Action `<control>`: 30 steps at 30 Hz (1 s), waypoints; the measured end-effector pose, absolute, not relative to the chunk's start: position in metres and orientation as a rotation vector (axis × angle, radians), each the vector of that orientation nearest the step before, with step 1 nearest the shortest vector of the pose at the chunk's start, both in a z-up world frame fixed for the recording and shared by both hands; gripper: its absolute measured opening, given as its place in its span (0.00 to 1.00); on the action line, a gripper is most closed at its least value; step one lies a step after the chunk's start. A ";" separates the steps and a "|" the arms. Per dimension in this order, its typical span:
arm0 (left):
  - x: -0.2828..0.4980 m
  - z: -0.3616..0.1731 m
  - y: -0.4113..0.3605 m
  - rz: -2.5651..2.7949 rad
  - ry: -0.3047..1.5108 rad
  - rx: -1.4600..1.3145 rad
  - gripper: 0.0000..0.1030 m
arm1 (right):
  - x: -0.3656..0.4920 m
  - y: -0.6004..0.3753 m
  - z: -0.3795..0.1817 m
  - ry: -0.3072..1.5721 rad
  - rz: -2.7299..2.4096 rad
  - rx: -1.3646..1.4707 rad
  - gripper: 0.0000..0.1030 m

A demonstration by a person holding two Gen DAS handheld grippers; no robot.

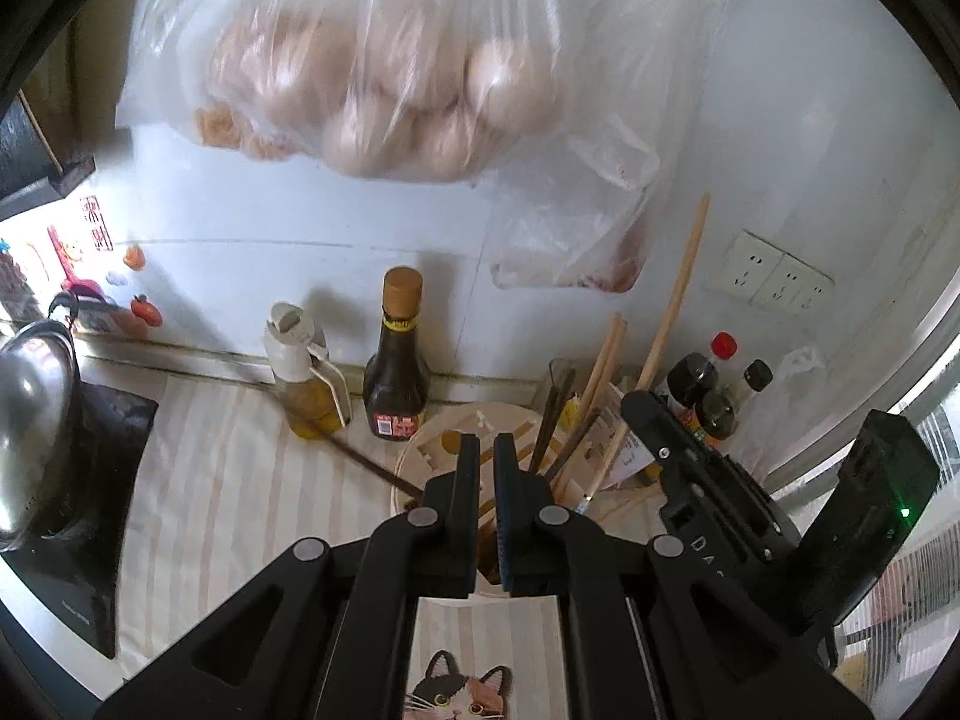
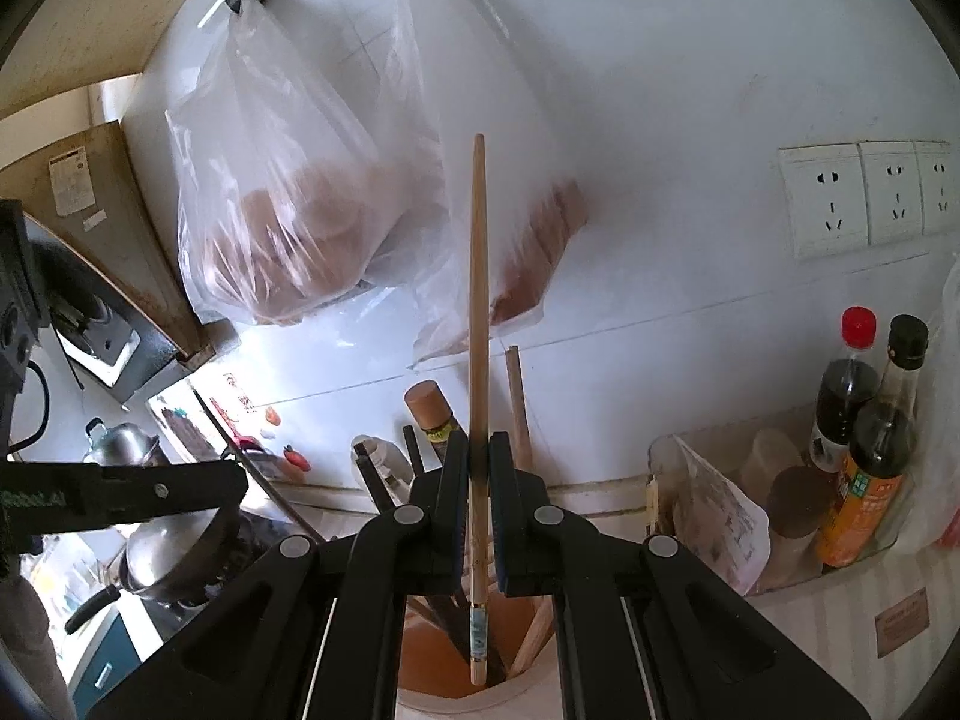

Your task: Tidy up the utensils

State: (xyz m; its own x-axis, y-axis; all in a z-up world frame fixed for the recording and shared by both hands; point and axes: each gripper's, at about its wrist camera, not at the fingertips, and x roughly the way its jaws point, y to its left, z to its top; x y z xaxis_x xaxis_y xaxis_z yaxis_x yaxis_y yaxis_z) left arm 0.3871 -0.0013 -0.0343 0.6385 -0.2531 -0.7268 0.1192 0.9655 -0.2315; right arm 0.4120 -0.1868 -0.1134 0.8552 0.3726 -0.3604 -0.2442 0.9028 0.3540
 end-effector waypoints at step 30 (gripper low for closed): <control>0.336 -0.140 0.150 0.295 0.949 -0.229 1.00 | 0.328 -0.174 -0.130 0.625 0.216 0.179 0.91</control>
State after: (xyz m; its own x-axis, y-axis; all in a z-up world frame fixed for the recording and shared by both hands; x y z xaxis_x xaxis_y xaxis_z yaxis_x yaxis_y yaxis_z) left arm 0.3356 0.1503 -0.1399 0.5477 0.1473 -0.8236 -0.3460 0.9361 -0.0626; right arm 0.3277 -0.1743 -0.1299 0.7897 0.2534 -0.5588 -0.1455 0.9621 0.2306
